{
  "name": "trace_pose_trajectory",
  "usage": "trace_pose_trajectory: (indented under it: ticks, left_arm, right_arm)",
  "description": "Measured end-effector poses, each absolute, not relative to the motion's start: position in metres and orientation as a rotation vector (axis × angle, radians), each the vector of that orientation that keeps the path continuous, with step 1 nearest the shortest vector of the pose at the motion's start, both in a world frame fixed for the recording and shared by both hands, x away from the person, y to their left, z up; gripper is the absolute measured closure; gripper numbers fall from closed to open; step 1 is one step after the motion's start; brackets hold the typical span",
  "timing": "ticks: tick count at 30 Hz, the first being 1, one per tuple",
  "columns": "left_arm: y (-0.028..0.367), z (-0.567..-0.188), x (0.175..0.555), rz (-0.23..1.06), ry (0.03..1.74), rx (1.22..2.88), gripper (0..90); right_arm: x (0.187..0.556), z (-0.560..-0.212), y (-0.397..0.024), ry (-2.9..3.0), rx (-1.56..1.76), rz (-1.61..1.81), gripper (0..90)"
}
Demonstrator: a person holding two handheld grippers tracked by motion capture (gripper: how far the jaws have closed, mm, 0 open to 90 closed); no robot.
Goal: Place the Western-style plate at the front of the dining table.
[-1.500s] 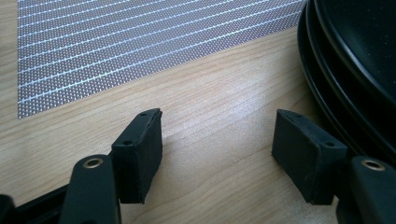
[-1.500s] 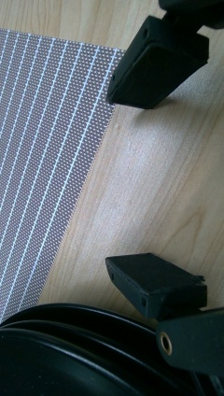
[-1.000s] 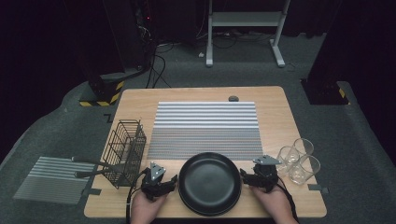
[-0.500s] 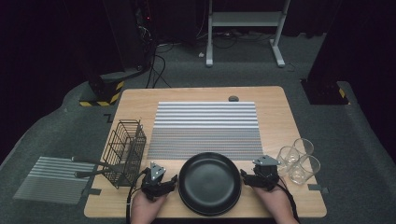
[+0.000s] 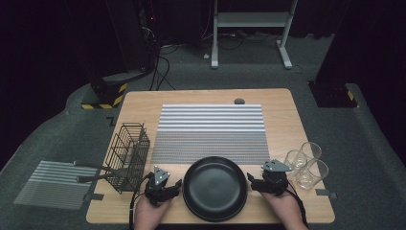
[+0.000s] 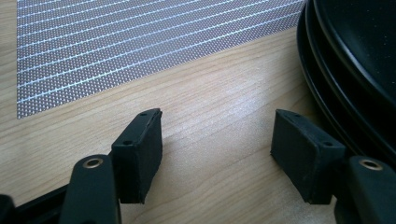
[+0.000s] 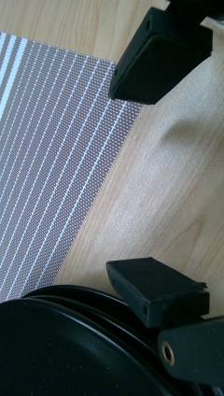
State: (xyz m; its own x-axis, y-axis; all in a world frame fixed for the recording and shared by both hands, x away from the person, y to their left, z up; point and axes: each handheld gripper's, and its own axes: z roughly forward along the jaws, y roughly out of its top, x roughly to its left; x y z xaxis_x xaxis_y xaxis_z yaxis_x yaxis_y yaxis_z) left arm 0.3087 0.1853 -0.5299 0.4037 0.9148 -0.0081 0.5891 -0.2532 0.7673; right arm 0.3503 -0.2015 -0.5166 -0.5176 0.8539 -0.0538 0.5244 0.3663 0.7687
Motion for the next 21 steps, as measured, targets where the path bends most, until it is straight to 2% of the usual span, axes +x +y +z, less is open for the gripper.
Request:
trace_pose_trajectory:
  ticks: [21]
  left_arm:
    - [0.190,-0.522,0.310,0.528,1.321,1.928,36.2]
  right_arm:
    - [0.346,-0.504,-0.205,2.156,1.139,1.007,17.0]
